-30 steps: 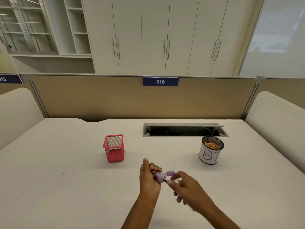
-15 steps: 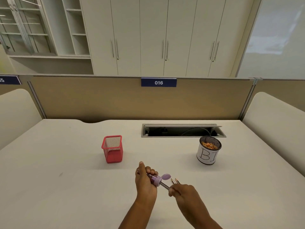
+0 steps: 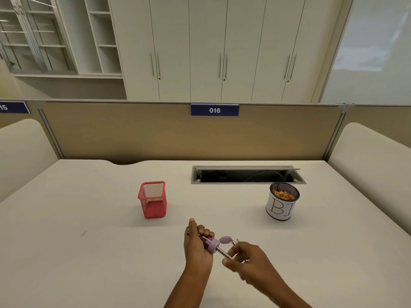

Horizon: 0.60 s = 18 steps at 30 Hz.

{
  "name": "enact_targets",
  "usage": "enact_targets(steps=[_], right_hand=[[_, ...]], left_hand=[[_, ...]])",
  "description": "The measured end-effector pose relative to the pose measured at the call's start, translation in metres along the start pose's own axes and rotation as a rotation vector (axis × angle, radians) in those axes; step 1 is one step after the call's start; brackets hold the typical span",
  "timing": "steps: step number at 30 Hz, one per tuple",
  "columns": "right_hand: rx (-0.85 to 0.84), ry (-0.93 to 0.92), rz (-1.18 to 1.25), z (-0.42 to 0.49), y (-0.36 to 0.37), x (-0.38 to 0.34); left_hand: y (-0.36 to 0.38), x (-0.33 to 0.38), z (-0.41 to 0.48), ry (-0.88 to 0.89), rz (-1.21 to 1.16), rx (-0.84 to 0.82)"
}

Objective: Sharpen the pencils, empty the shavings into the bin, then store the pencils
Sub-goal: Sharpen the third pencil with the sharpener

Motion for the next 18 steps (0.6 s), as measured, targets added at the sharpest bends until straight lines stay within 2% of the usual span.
enact_targets(steps=[3, 7, 8, 9, 11, 13, 15, 18], right_hand=[[0.301, -0.325, -0.533, -0.005, -0.009, -0.016], [0.424, -0.455, -0.765, -0.006, 0.0, -0.024], [0.377, -0.458, -0.793, -0.01, 0.005, -0.027], [0.329, -0.444, -0.762, -0.014, 0.008, -0.027], [0.327, -0.259, -0.55, -0.01, 0.0, -0.023], [0.098, -0.084, -0.18, -0.002, 0.008, -0.006], [-0.036, 0.033, 0.086, -0.005, 0.012, -0.001], [-0.208, 0.217, 0.304, -0.009, 0.021, 0.01]], left_hand=[[0.002, -0.001, -0.004, 0.024, -0.014, 0.008], [0.01, -0.001, -0.007, 0.039, 0.021, -0.02], [0.011, 0.0, -0.007, 0.042, 0.05, -0.026], [0.011, 0.0, -0.007, 0.042, 0.077, -0.03], [0.01, 0.001, -0.007, 0.03, 0.105, -0.033], [0.009, 0.001, -0.009, 0.017, 0.112, -0.037], [0.011, 0.002, -0.01, 0.012, 0.11, -0.048], [0.012, 0.001, -0.012, -0.003, 0.115, -0.057]])
Point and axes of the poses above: each hand's wrist, its own z-axis towards the middle knuckle, its own y-axis out of the palm, x = y × z, the point moved 8 cm from there along z, towards the middle knuckle, and after that the axes turned 13 degrees about -z, right-handed, at the moved point
